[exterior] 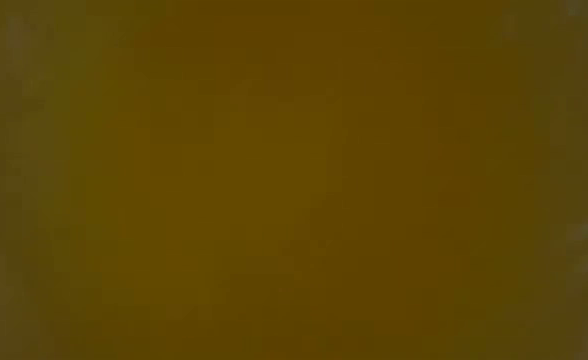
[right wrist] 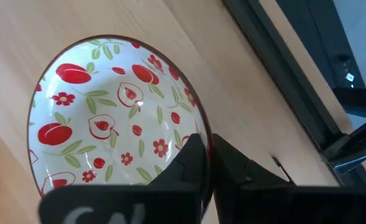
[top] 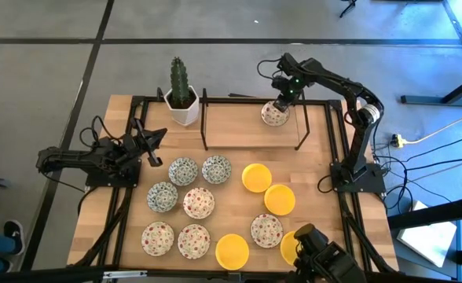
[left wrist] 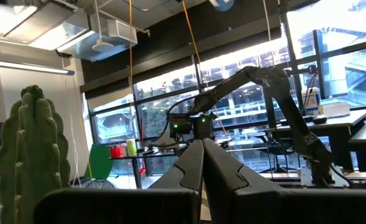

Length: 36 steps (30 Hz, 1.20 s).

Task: Pick & Place Mini bowls
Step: Put the green printed bowl on the shelf, then put the blue printed bowl on the shelf

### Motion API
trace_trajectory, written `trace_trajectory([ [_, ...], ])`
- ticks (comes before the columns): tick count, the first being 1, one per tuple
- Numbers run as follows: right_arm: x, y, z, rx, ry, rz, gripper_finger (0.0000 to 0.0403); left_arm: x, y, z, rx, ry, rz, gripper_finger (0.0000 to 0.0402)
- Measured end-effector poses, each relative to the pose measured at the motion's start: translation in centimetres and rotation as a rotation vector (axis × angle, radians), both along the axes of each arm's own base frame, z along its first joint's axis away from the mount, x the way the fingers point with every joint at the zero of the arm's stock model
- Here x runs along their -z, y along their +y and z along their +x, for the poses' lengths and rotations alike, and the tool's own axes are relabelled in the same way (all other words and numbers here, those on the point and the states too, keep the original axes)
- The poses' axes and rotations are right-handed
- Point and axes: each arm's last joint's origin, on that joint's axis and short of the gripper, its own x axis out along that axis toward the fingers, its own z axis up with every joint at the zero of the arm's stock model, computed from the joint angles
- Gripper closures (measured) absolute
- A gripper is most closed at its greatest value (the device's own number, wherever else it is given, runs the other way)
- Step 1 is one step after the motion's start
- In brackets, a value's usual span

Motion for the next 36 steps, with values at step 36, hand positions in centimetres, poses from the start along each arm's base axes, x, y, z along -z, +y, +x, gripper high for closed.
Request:
trace_trajectory([
  [36,-16.8,5.7,1.1,-0.275,-0.665,-0.273,0.0253,0.1,0.0,0.0,-0.009,0.011,0.002,0.0398],
])
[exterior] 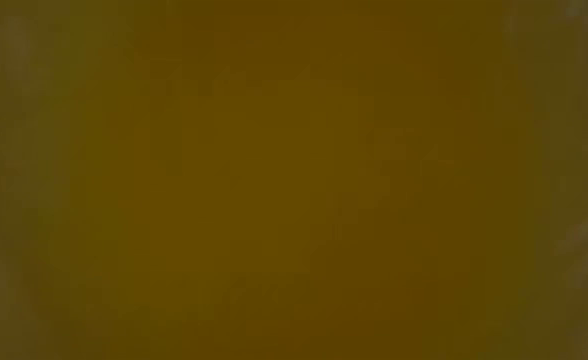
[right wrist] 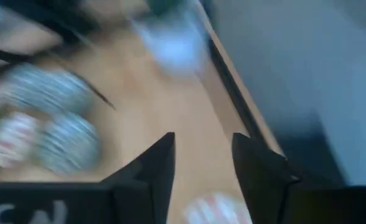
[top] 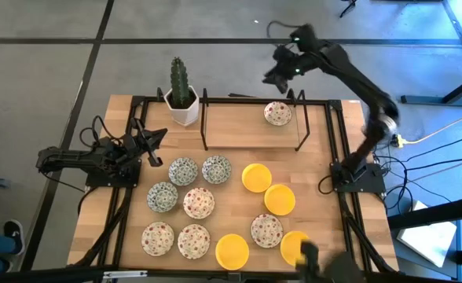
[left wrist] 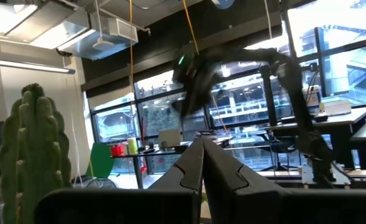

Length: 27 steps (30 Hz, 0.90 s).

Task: Pick & Place Mini bowls
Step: Put the blue printed bowl on the shelf

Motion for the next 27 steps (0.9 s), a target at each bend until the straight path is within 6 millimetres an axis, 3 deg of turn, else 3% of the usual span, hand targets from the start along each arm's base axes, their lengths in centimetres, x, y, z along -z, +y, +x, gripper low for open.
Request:
trace_trajectory([
  [3,-4.5,5.6,-0.8,-0.148,-0.208,-0.167,0.0287,0.0,0.0,0.0,-0.006,0.010,0.012,0.0398],
  [5,-6.3,9.6,-2.5,-0.248,-0.298,-0.233,0.0315,0.1,0.0,0.0,-0.008,0.014,0.014,0.0398],
  [8,-7.6,14.8,-6.4,-0.355,-0.393,-0.324,0.0361,0.1,0.0,0.0,-0.011,0.016,0.015,0.0398],
  [10,-7.1,17.4,-9.2,-0.402,-0.462,-0.373,0.0390,0.1,0.0,0.0,-0.018,0.016,0.012,0.0398],
  [13,-4.3,19.7,-12.1,-0.402,-0.573,-0.397,0.0394,0.1,0.1,0.0,-0.032,0.021,0.014,0.0398],
  [17,1.1,21.0,-14.2,-0.316,-0.739,-0.354,0.0398,0.2,0.1,0.0,-0.049,0.048,0.039,0.0398],
  [20,6.3,21.0,-14.1,-0.307,-0.781,-0.296,0.0398,0.3,0.1,0.1,-0.047,0.069,0.051,0.0398],
  [23,10.3,20.9,-13.6,-0.301,-0.841,-0.250,0.0399,0.3,0.1,0.1,-0.064,0.076,0.069,0.0398],
  [27,13.8,20.5,-12.8,-0.292,-0.841,-0.236,0.0400,0.3,0.1,0.1,-0.081,0.090,0.096,0.0398],
])
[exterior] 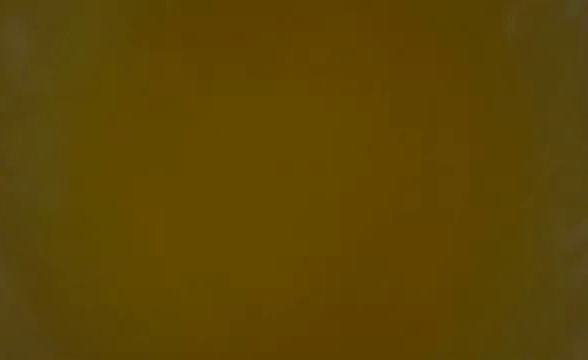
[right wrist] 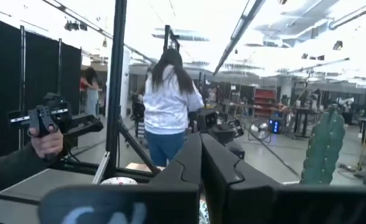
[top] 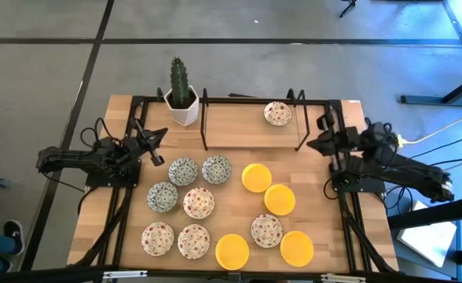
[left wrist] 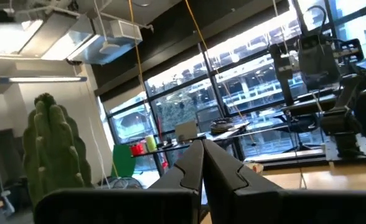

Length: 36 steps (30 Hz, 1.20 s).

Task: Pick & Place Mini bowls
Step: Put the blue printed bowl on the shelf

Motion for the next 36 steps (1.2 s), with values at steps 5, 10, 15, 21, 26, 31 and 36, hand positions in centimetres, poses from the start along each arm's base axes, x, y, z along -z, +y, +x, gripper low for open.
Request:
trace_trajectory([
  [5,1.9,-0.3,0.4,0.037,0.048,-0.002,0.0399,-0.1,0.0,0.0,-0.012,0.009,0.033,0.0398],
  [10,4.0,-0.4,0.7,0.059,0.099,-0.044,0.0399,-0.1,-0.1,0.0,0.002,0.034,0.086,0.0398],
  [15,6.1,-0.6,0.9,0.103,0.135,-0.077,0.0399,0.0,-0.3,0.1,0.055,0.064,0.165,0.0398],
  [21,6.5,-1.0,0.7,0.198,0.072,-0.160,0.0399,-0.3,-0.3,0.0,0.012,0.079,0.266,0.0398],
  [26,6.6,-1.5,0.6,0.241,0.086,-0.143,0.0399,-0.4,-0.3,0.0,-0.012,0.096,0.314,0.0398],
  [31,6.3,-2.1,0.5,0.266,0.052,-0.139,0.0399,0.2,-0.2,0.2,0.002,0.116,0.208,0.0398],
  [36,6.4,-2.9,0.7,0.228,0.068,-0.087,0.0399,0.4,0.4,0.2,-0.033,0.120,0.142,0.0398],
])
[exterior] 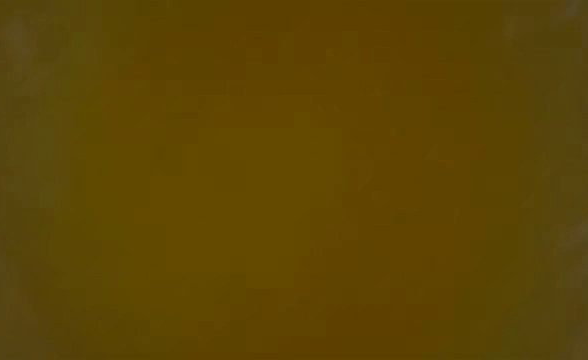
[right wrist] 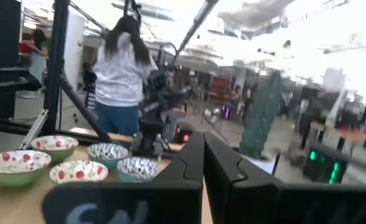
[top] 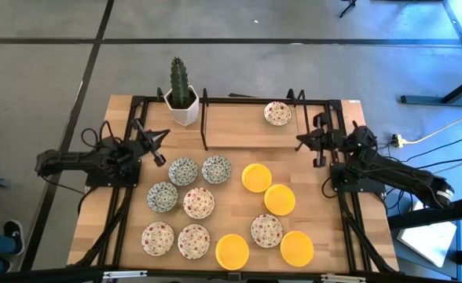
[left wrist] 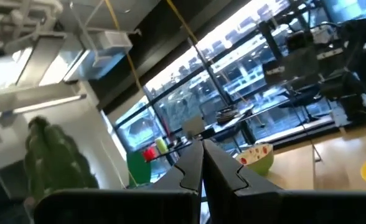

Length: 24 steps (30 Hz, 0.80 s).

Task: Pick & Place Mini bowls
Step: Put the blue printed bowl on the shelf

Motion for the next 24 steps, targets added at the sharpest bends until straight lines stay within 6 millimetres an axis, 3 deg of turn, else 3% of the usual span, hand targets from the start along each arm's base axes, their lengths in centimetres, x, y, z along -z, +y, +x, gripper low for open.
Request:
trace_trajectory([
  [9,1.4,-1.7,1.3,-0.007,0.082,0.127,0.0399,0.5,0.8,0.2,0.105,0.032,-0.020,0.0398],
  [15,1.3,-2.2,2.1,-0.027,0.022,0.165,0.0399,0.2,1.4,0.1,0.029,0.027,0.041,0.0398],
  [24,0.7,-2.0,1.8,-0.087,-0.028,0.279,0.0399,-0.9,1.3,-0.3,0.101,-0.076,0.106,0.0398],
])
